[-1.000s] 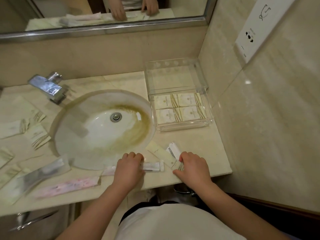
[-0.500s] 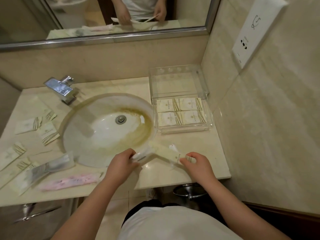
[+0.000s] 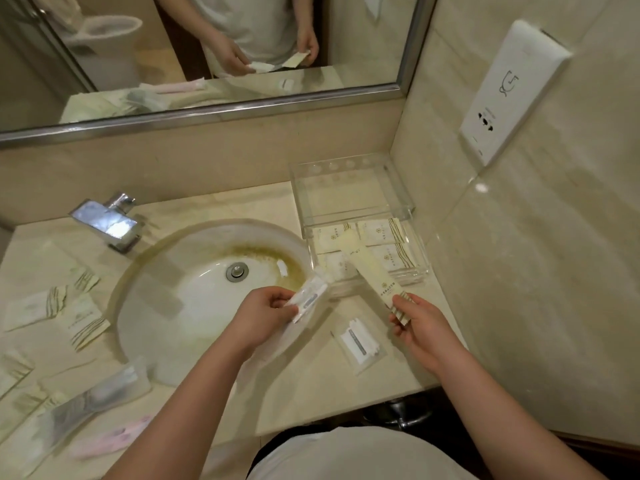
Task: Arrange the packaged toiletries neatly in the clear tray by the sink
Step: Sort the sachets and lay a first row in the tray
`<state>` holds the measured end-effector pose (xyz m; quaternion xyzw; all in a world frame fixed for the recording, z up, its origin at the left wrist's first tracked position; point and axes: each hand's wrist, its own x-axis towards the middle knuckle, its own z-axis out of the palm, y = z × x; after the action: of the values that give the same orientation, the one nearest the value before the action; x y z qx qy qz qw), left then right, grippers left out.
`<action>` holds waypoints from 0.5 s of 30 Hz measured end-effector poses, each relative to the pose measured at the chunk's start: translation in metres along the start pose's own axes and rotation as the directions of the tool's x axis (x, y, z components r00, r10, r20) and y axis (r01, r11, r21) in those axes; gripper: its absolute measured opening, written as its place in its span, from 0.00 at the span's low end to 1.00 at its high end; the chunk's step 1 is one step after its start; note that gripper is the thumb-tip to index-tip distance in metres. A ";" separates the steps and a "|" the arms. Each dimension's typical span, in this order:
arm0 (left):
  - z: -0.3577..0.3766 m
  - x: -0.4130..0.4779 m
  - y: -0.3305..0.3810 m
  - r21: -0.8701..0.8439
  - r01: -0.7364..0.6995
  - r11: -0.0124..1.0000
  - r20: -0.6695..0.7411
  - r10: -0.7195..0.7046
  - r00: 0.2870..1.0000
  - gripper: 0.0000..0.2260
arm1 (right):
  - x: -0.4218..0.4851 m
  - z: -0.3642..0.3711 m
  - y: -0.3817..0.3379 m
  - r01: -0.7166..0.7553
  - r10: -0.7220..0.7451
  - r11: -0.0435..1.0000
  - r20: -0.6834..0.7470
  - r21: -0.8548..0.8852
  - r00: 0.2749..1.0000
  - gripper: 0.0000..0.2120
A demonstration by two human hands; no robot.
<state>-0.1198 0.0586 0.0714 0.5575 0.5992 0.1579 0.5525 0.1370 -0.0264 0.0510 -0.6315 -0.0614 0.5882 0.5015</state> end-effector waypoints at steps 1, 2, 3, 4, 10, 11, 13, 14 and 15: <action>0.000 0.013 0.003 0.019 -0.023 1.000 0.027 0.023 0.999 0.07 | 0.004 0.003 -0.001 0.013 -0.013 1.000 -0.025 0.023 1.000 0.03; 0.000 0.024 0.006 0.049 -0.045 0.998 0.057 0.042 0.998 0.07 | 0.007 0.004 -0.002 0.023 -0.021 0.999 -0.046 0.047 0.999 0.04; 0.001 0.026 0.010 0.080 -0.058 0.995 0.059 0.054 0.997 0.07 | 0.006 0.005 -0.003 0.017 -0.015 0.998 -0.042 0.062 0.999 0.04; 0.003 0.031 0.013 0.101 -0.072 0.992 0.061 0.066 0.996 0.07 | 0.005 0.005 -0.006 0.016 -0.012 0.997 -0.044 0.075 0.999 0.05; 0.022 0.068 0.050 0.268 -0.244 0.932 0.130 0.216 0.968 0.08 | 0.010 0.001 -0.024 0.068 -0.050 0.982 -0.105 0.175 0.993 0.06; 0.030 0.078 0.060 0.319 -0.297 0.900 0.152 0.260 0.953 0.08 | 0.013 -0.001 -0.029 0.087 -0.064 0.979 -0.125 0.186 0.990 0.06; 0.045 0.098 0.079 0.377 -0.369 0.850 0.201 0.313 0.928 0.08 | 0.021 -0.005 -0.037 0.122 -0.090 0.975 -0.169 0.188 0.981 0.06; 0.052 0.109 0.087 0.383 -0.380 0.842 0.231 0.311 0.922 0.08 | 0.025 -0.006 -0.040 0.133 -0.098 0.976 -0.196 0.174 0.976 0.06; 0.060 0.120 0.092 0.391 -0.379 0.839 0.258 0.295 0.920 0.07 | 0.029 -0.007 -0.044 0.140 -0.104 0.978 -0.220 0.154 0.970 0.06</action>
<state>0.0037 0.1644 0.0667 0.7754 0.4565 0.0626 0.4317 0.1736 0.0107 0.0608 -0.6409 0.0033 0.4888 0.5919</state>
